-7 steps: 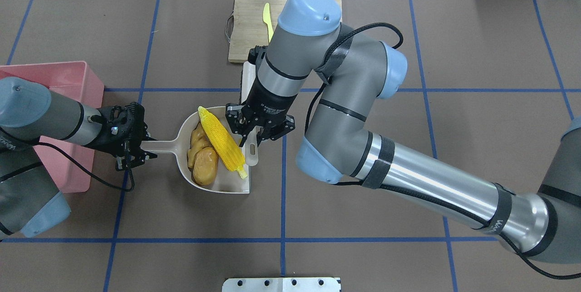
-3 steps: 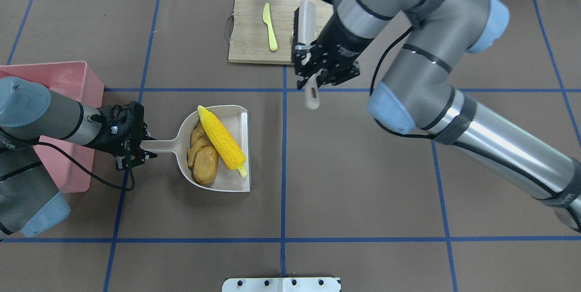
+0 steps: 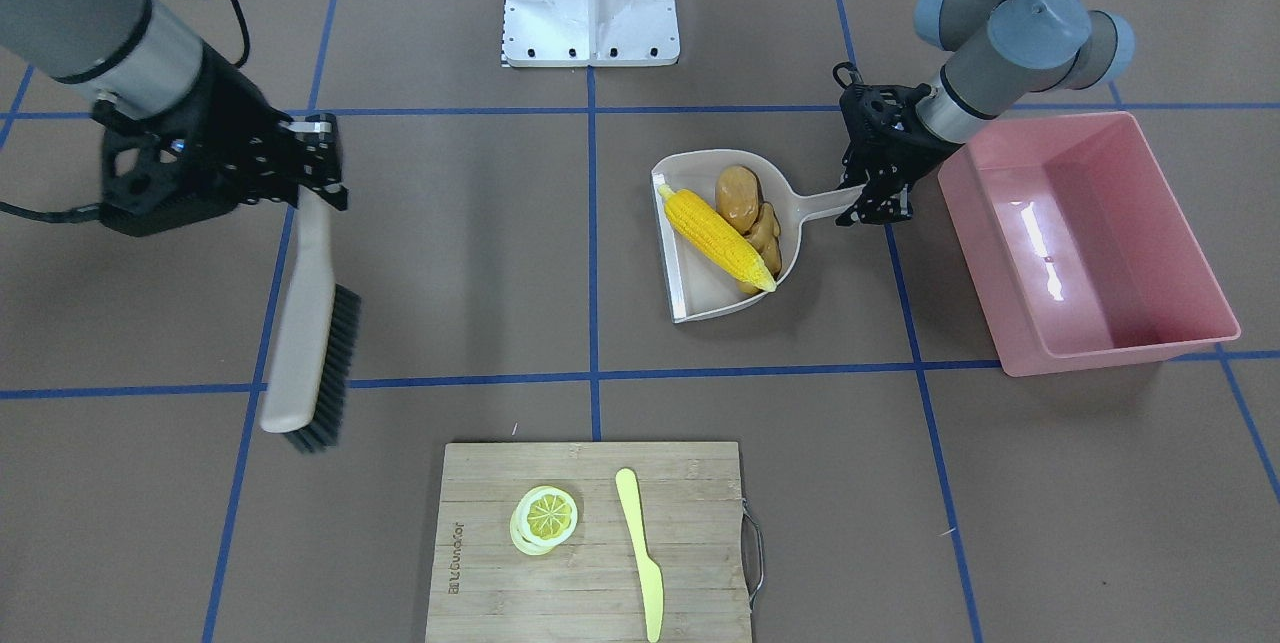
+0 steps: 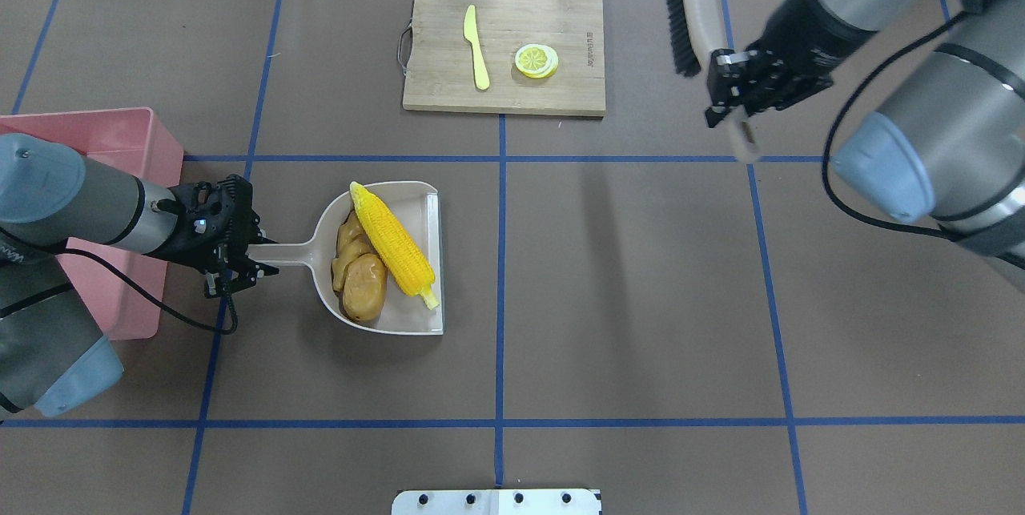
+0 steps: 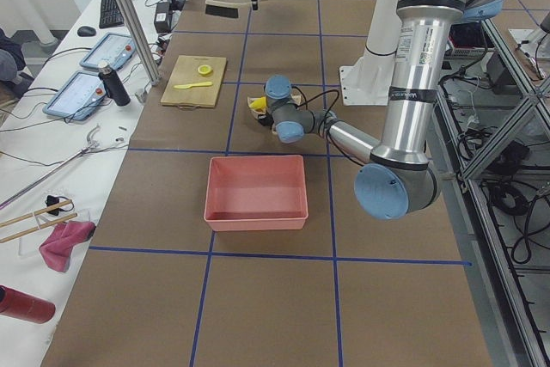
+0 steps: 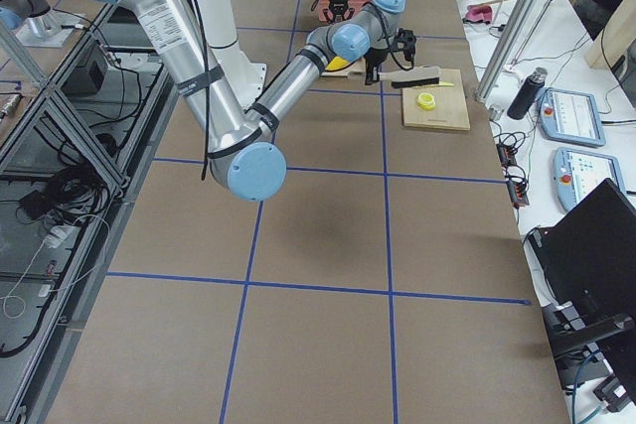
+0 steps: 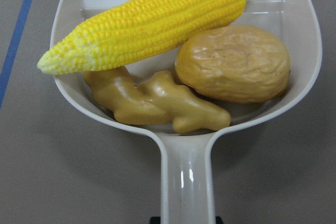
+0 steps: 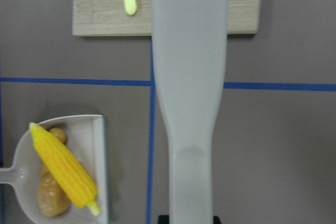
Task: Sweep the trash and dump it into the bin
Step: 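Lift the dustpan with the left gripper while the right gripper withdraws the brush, then tilt the dustpan over the pink bin with left gripper while right lowers brush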
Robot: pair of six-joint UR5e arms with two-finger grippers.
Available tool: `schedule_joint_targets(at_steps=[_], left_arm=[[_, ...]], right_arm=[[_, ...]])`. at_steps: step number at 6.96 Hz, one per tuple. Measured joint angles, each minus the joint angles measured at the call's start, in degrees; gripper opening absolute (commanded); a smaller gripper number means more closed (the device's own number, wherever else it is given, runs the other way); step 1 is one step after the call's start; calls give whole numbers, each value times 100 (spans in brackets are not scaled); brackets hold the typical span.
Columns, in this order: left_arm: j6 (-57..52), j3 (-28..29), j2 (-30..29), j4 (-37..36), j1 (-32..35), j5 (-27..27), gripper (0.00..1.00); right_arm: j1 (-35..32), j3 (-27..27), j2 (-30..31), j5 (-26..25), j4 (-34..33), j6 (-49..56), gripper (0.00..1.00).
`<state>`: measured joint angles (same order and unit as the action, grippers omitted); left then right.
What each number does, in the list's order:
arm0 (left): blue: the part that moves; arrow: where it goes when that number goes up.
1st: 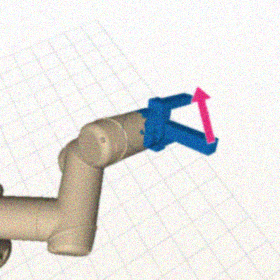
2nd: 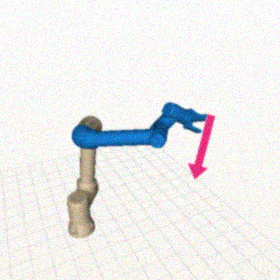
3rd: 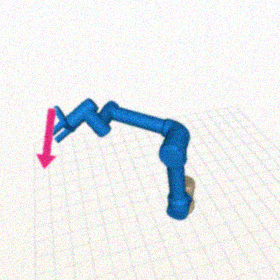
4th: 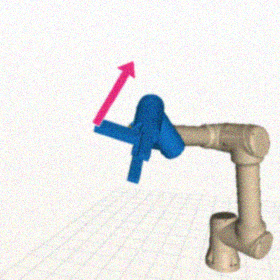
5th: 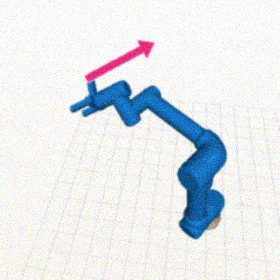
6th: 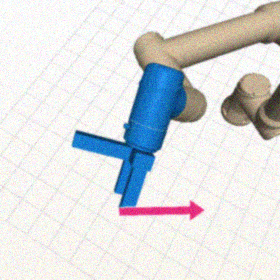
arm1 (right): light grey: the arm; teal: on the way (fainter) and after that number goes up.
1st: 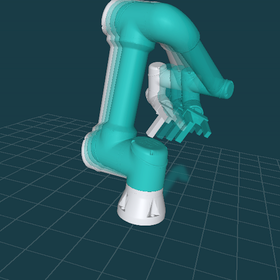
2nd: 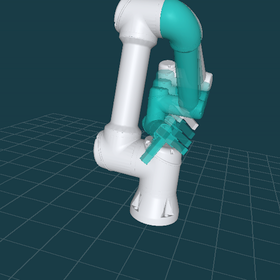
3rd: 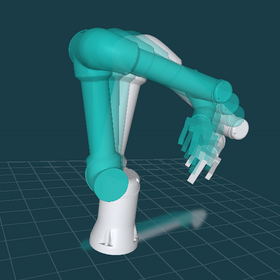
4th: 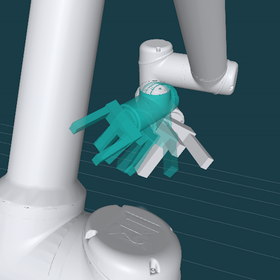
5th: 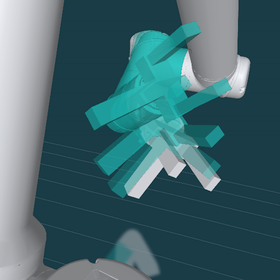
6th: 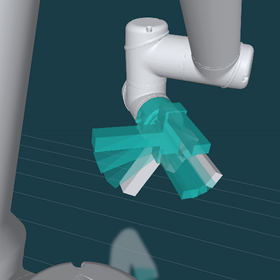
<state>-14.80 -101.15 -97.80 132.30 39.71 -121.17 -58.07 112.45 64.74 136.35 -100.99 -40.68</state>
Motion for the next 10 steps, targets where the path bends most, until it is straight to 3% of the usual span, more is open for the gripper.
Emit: schedule_joint_targets(at_steps=[3, 6, 8, 10], left_arm=[[656, -23, 13, 668, 60, 27, 0], [1458, -253, 286, 1052, 806, -13, 0], [1544, -737, 1123, 1078, 1552, -36, 0], [1553, -1069, 2222, 1126, 2522, -497, 0]], right_arm=[[-377, 409, 1112, -501, -928, 1744, 0], [-498, 209, 1614, -809, -1098, 2231, 0], [-503, -224, 1939, -941, -422, 2138, 0], [-504, -441, 2109, -690, -6, 1707, 0]])
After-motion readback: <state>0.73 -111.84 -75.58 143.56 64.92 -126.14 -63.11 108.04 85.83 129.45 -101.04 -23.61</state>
